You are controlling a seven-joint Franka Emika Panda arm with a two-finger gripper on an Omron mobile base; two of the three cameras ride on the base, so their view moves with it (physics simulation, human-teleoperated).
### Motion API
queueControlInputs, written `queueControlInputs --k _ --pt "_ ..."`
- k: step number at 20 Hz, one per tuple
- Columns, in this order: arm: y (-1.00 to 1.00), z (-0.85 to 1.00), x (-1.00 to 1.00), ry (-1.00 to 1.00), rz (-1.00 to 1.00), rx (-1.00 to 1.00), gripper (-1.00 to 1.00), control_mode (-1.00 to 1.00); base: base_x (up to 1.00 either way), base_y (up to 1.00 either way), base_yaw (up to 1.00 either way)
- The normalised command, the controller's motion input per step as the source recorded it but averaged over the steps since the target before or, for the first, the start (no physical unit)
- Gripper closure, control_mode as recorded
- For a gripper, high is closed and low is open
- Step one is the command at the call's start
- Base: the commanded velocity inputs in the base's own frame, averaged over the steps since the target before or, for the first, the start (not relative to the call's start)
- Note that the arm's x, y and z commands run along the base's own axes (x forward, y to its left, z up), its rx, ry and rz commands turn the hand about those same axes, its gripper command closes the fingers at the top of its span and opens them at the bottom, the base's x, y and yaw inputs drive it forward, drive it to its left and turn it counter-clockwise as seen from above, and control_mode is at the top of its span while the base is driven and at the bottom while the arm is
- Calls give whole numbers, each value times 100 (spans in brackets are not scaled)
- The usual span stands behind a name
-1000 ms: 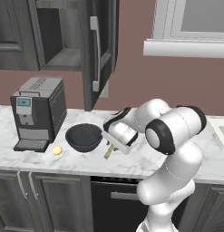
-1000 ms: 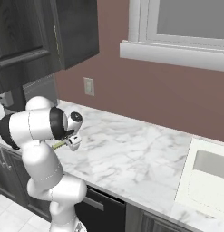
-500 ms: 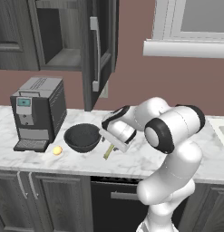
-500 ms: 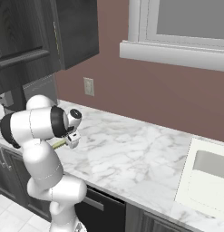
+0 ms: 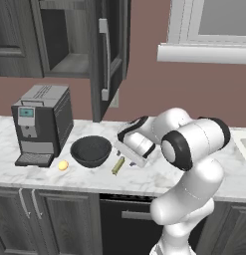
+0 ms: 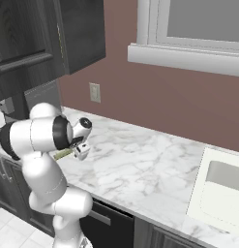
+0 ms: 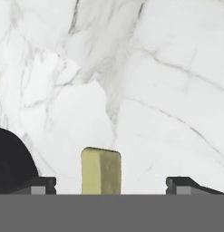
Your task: Pick the egg and butter from the fridge and place them by the bowl for mixing.
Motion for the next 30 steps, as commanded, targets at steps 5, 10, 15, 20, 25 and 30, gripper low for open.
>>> queueControlInputs --k 5,10,15,20,25,30 --pt "-31 28 -18 0 0 0 -100 -100 0 0 0" --pt "-30 47 -30 1 0 0 -100 -100 0 0 0" --pt "-26 47 -42 1 0 -3 -100 -100 0 0 0" --pt "-20 49 -47 1 0 -16 -100 -100 0 0 0" --pt "-26 50 -53 1 2 -23 -100 -100 0 0 0" --pt "-30 43 -60 0 0 -19 -100 -100 0 0 0"
